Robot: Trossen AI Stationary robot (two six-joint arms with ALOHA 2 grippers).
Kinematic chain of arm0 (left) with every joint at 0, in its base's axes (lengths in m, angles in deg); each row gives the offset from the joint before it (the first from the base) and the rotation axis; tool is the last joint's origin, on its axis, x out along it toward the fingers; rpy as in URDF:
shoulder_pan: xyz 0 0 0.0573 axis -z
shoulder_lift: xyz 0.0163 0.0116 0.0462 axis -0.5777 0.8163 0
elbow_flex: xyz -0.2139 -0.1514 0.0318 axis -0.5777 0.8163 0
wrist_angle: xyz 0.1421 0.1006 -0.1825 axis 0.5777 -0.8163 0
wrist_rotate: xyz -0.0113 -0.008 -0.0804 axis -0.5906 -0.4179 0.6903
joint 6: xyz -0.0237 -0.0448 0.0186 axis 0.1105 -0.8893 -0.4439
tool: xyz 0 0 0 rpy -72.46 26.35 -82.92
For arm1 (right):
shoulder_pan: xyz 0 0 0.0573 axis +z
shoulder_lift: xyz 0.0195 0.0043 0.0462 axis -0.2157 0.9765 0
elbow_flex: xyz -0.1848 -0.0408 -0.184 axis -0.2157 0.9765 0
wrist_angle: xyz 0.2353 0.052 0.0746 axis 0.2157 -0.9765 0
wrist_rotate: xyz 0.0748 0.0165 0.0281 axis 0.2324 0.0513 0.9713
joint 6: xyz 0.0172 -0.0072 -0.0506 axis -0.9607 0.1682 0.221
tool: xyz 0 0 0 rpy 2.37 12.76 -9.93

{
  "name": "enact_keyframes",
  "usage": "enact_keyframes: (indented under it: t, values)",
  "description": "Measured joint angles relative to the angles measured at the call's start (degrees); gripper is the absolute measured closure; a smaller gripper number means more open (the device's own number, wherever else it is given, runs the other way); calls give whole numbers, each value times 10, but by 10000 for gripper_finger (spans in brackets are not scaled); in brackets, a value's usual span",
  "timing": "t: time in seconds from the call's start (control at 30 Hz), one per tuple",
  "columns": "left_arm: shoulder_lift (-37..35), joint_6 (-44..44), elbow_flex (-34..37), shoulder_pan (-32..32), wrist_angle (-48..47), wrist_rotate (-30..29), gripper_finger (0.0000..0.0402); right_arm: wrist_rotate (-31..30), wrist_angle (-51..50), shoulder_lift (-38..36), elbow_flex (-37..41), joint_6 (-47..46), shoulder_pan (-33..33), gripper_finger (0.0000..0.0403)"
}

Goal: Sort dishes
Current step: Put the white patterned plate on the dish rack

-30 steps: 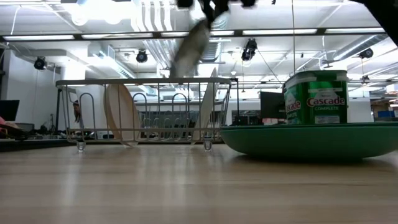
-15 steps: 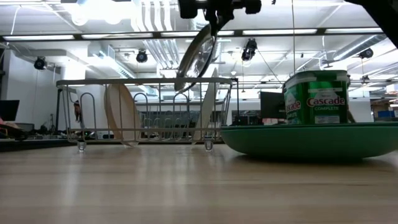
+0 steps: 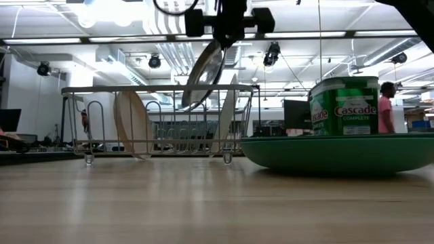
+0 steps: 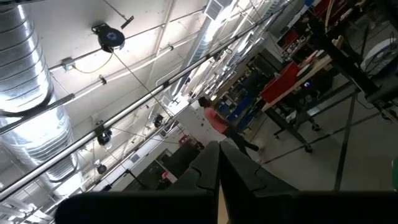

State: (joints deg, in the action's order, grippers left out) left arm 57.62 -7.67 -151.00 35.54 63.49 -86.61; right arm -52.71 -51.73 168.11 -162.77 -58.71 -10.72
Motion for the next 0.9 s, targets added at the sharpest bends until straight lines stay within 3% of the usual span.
enact_keyframes:
  t: [0.2,0.9]
  values:
    - [-8,-10,0,0,-2,0,401,-35,47,0,33,21,2,403]
    - [-9,-23,0,0,-30,-10,401,-37,68,0,92,24,3,403]
